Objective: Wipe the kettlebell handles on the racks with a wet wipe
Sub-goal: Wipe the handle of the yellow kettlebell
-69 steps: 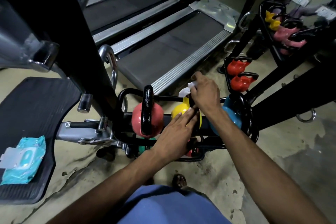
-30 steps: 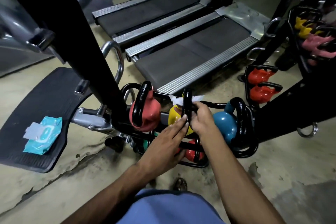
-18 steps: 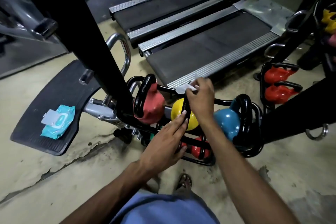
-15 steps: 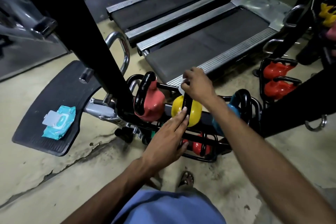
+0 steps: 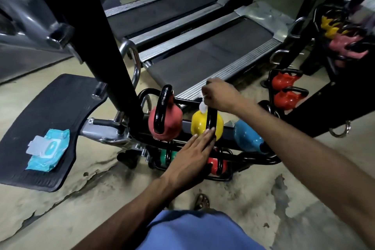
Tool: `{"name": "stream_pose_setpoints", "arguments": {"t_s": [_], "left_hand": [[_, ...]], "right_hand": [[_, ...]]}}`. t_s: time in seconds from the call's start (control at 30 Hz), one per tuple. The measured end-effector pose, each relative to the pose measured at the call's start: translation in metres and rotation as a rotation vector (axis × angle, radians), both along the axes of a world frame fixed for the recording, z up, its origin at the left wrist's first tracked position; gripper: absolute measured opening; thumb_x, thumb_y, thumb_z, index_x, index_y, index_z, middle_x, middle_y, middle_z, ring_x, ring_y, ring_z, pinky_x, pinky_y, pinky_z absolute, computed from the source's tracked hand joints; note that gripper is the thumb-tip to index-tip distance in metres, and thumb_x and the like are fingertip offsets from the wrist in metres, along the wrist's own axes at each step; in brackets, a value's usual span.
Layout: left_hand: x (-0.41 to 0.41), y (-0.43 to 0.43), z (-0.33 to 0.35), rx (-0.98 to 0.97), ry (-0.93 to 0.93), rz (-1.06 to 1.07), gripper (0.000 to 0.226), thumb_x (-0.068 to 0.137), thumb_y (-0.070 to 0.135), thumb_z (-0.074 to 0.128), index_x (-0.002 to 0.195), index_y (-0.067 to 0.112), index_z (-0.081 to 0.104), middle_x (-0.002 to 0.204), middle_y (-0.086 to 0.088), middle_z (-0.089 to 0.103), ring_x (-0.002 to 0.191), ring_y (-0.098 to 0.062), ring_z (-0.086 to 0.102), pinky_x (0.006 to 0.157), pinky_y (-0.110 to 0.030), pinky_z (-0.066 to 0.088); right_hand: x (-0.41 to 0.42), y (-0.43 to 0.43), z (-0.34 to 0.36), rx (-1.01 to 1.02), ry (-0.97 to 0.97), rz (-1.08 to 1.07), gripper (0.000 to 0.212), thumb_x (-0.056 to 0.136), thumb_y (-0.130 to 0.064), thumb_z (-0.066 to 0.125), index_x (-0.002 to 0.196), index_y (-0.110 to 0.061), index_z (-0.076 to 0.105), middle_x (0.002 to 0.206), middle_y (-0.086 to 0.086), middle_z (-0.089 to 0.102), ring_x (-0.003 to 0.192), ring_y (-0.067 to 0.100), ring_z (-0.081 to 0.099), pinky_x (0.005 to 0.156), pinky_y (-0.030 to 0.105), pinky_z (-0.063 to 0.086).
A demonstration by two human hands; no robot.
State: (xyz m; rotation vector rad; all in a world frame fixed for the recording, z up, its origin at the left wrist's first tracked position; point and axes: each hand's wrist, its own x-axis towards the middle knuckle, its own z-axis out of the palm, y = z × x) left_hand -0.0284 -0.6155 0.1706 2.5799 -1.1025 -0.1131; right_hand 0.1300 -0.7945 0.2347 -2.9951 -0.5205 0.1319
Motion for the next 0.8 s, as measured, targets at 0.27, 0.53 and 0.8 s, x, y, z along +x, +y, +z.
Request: {"name": "stream_pose_setpoints", "arguments": {"t_s": [0.27,0.53,0.8], "left_hand": [[0.005,0.006,0.004,-0.014,-0.007,-0.054,0.095,0.086,0.023,0.066,0.163,0.008,0.013,0.172,-0.006,-0.009,0.158,-0.015,-0.010,0.129,-0.035,0.003],[0.009,0.017,0.008,0.023,-0.014,-0.148,0.098,0.088,0.024,0.067,0.163,0.007,0.007,0.171,-0.010,-0.014,0.158,-0.018,-0.011,0.129,-0.036,0.002],[0.012,0.022,-0.005,0.013,-0.044,-0.146,0.087,0.080,0.031,0.073,0.154,0.003,0.037,0.169,-0.017,0.014,0.158,-0.024,0.010,0.128,-0.042,0.016]], "right_hand": [[-0.092,0.030,-0.056,1.373,-0.007,-1.077,0.008,0.083,-0.016,0.064,0.076,-0.018,0.061,0.072,0.001,0.065,0.072,0.019,0.065,0.067,0.031,0.051],[-0.039,0.021,-0.029,2.062,0.447,-1.296,0.020,0.100,-0.001,0.041,0.096,0.008,0.059,0.080,0.027,0.070,0.067,0.039,0.071,0.062,0.047,0.060],[-0.074,0.042,-0.044,0.781,-0.415,-0.756,0.004,0.086,-0.013,0.064,0.090,-0.013,0.065,0.093,-0.002,0.062,0.080,0.010,0.053,0.071,0.021,0.038]]}}
